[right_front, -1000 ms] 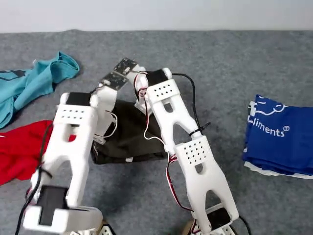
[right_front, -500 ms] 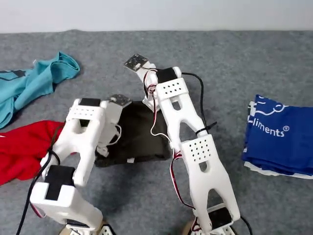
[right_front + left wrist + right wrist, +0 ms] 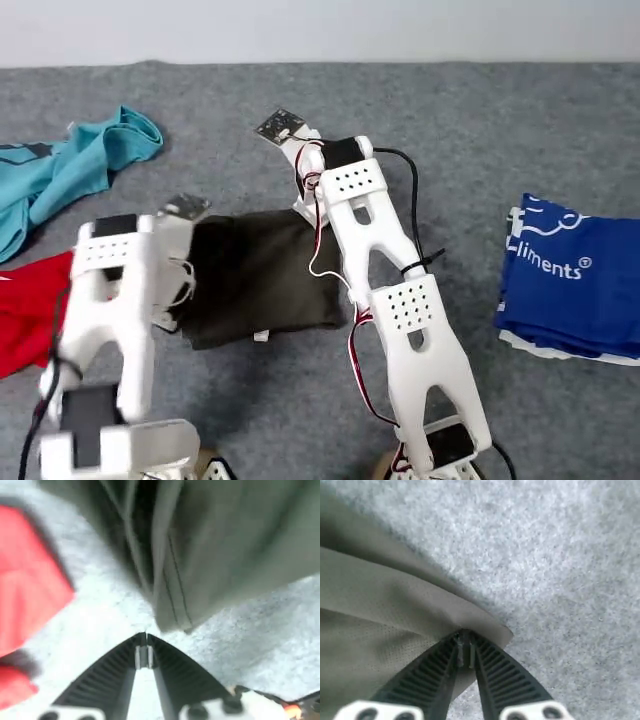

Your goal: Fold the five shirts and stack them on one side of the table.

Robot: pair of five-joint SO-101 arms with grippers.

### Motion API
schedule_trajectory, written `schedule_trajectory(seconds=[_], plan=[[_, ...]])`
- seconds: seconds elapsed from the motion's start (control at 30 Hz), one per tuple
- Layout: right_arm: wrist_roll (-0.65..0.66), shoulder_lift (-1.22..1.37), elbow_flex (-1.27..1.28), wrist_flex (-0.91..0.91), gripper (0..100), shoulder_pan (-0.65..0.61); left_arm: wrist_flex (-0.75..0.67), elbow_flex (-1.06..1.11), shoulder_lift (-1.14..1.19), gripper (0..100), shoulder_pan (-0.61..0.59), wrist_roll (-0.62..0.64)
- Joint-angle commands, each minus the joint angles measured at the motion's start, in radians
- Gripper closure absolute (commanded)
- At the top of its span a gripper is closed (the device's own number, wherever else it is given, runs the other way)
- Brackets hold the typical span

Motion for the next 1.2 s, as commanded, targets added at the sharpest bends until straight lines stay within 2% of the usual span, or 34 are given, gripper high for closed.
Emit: schedule_trajectory(seconds=[0.0, 0.2, 0.3, 0.5, 0.73, 0.93, 1.17], plan=[[0.000, -0.022, -0.054, -0.010, 98.9, 0.022, 0.037, -0.050, -0.187, 99, -0.011, -0.023], [0.000, -0.024, -0.150, 0.025, 98.9, 0.016, -0.008, -0.128, -0.285, 99, -0.011, 0.014], [0.000, -0.022, -0.233, 0.071, 98.9, 0.005, -0.089, -0.147, -0.269, 99, 0.009, 0.063], [0.000, -0.018, -0.269, 0.101, 98.9, 0.005, -0.230, -0.153, -0.123, 99, 0.144, 0.146], [-0.002, 0.010, -0.249, 0.125, 98.9, -0.010, -0.292, -0.306, 0.095, 99, 0.255, 0.192], [-0.002, 0.082, -0.247, 0.104, 98.9, -0.007, -0.327, -0.446, 0.322, 99, 0.244, 0.192], [-0.002, 0.104, -0.247, 0.102, 98.9, 0.007, -0.330, -0.544, 0.488, 99, 0.133, 0.186]])
